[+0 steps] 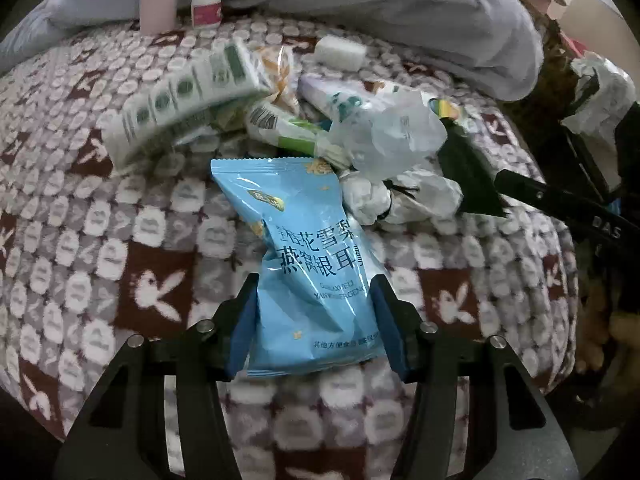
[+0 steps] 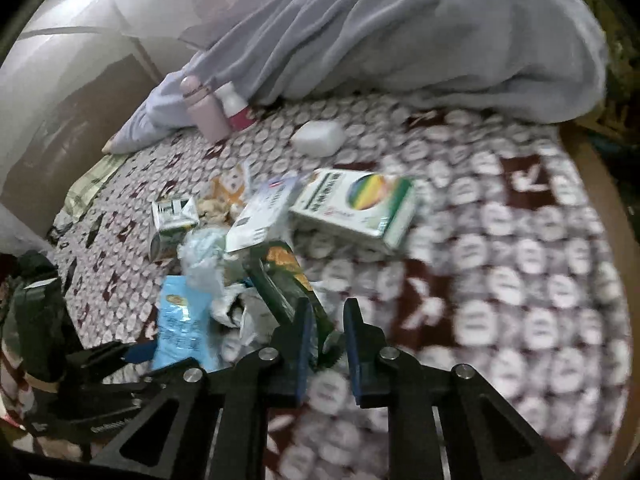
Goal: Collect trash
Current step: 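Grasp the blue snack bag with the left tool while the right tool grasps the dark green packet, then lift both held snack packets and carry them toward the white bucket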
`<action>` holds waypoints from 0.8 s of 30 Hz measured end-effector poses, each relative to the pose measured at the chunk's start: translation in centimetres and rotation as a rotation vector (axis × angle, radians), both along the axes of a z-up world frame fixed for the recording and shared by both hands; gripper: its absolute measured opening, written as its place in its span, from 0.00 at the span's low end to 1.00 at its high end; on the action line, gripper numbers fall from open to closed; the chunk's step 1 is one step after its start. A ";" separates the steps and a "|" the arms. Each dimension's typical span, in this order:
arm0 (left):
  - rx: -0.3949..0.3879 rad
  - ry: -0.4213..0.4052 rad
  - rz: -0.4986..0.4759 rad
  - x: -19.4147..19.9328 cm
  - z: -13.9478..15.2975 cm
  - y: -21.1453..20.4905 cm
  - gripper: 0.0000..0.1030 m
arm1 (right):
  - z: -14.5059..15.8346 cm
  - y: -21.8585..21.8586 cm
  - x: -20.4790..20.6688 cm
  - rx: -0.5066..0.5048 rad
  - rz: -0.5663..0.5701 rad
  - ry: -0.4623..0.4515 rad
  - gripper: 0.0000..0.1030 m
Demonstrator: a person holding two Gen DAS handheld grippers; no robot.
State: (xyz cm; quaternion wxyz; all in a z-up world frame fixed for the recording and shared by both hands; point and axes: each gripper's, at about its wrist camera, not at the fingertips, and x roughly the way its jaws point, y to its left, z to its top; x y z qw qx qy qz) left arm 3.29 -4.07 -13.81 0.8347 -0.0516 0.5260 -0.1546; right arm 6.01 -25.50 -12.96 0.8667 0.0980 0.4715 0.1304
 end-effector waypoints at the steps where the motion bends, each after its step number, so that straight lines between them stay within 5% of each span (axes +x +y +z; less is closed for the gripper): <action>1: -0.003 -0.004 -0.003 -0.2 0.4 0.0 0.51 | 0.1 -0.1 -0.1 0.006 -0.001 -0.005 0.15; 3: -0.002 -0.019 -0.006 -0.5 1.2 0.1 0.51 | 0.4 -0.1 -0.1 0.017 -0.007 -0.022 0.15; 4: -0.002 -0.029 -0.010 -0.7 1.7 0.1 0.51 | 0.4 -0.1 0.1 0.014 -0.012 -0.013 0.22; 5: -0.002 -0.037 -0.015 -1.0 2.2 0.2 0.51 | 0.3 0.2 0.3 0.009 -0.016 0.007 0.40; 8: 0.000 -0.070 -0.027 -1.9 3.5 0.6 0.51 | 0.2 1.2 0.6 0.036 0.019 0.000 0.52; 16: -0.014 -0.074 -0.018 -2.0 4.3 1.5 0.51 | -3.9 3.2 4.2 0.050 0.050 0.085 0.52; 20: -0.030 -0.072 -0.023 -2.2 4.3 1.1 0.51 | -4.0 3.8 3.4 0.020 0.051 0.043 0.24; 24: -0.044 -0.086 -0.047 -2.2 5.1 0.0 0.51 | -1.5 2.6 1.2 -0.029 0.036 -0.036 0.20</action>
